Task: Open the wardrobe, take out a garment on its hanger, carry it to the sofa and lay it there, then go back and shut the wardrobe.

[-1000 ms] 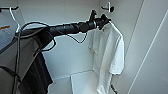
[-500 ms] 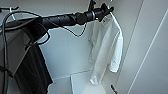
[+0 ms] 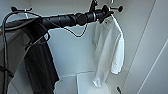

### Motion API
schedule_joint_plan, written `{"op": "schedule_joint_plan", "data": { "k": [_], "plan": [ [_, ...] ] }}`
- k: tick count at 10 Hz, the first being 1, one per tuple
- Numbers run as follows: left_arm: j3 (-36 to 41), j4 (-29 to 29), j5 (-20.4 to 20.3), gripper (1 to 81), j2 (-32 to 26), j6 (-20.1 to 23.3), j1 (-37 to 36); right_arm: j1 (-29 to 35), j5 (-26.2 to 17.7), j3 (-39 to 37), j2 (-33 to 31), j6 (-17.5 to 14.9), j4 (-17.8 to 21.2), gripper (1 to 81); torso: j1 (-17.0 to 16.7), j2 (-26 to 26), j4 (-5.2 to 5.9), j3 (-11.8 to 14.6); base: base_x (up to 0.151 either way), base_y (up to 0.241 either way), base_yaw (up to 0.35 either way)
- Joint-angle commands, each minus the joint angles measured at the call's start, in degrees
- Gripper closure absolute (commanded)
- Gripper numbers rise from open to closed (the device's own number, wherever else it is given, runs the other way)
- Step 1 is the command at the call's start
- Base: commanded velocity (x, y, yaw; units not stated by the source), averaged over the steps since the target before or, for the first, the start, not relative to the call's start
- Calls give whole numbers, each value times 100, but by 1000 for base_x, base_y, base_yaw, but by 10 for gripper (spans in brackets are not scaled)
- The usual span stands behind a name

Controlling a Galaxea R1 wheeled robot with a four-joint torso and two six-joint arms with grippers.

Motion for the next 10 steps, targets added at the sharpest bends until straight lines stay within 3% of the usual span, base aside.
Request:
{"op": "schedule_joint_plan", "data": {
  "k": [1,2,3,4,10],
  "plan": [
    [-149,209,-157,811,56,137,-1122,187,-287,57,12,5,-51,10,0,0,-9,0,0,0,0],
    [-202,270,-35,811,126,128,-1087,196,-244,40,12,5,-51,10,0,0,177,0,0,0,0],
    [-299,279,115,811,214,137,-1026,196,-226,48,12,5,-42,10,0,0,288,0,0,0,0],
    [-256,279,116,811,267,137,-920,196,-226,57,21,5,-51,10,0,0,325,0,0,0,0],
    [430,288,19,811,197,164,-621,231,-217,57,30,5,-42,10,0,0,312,0,0,0,0]
  ]
}}
